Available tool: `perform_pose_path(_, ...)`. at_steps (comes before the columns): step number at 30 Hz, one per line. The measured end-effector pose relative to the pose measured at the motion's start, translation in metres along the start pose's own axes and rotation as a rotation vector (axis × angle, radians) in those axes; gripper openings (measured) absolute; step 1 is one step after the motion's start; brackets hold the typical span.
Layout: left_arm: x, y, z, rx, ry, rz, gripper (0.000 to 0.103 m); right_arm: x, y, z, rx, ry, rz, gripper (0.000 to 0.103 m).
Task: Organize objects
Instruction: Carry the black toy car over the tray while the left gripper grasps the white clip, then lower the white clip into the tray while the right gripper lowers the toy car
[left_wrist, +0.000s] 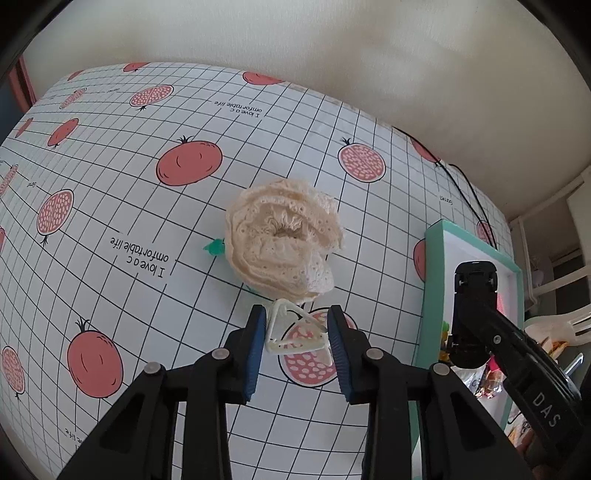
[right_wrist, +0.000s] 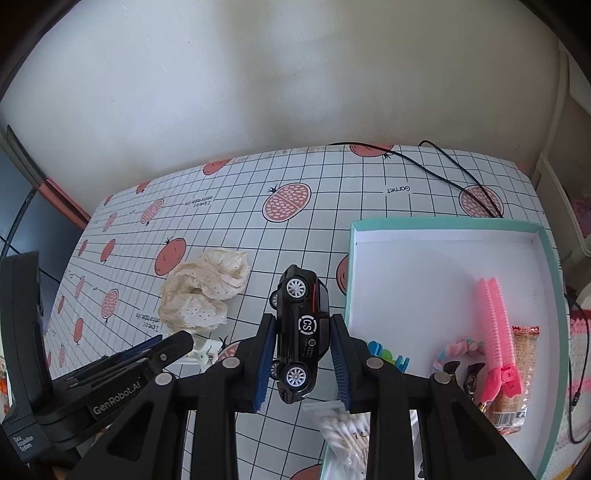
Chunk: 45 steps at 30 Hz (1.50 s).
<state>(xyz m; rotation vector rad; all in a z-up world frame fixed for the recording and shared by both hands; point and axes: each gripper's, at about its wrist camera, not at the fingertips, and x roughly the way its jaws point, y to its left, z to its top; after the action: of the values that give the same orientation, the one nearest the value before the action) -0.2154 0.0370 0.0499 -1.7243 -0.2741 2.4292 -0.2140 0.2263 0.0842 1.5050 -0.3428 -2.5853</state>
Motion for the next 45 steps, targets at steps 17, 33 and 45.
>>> perform_pose_path(17, -0.046, -0.027, 0.009, 0.028, -0.117, -0.084, 0.035, -0.028, -0.035, -0.003, 0.05, -0.048, -0.015, 0.031)
perform_pose_path(33, -0.06, -0.114, -0.011, 0.163, -0.196, -0.214, 0.035, -0.053, -0.129, -0.021, 0.167, -0.059, -0.108, 0.031)
perform_pose_path(45, -0.04, -0.18, -0.041, 0.326, -0.236, -0.262, 0.035, -0.058, -0.179, -0.035, 0.241, -0.054, -0.161, 0.031)
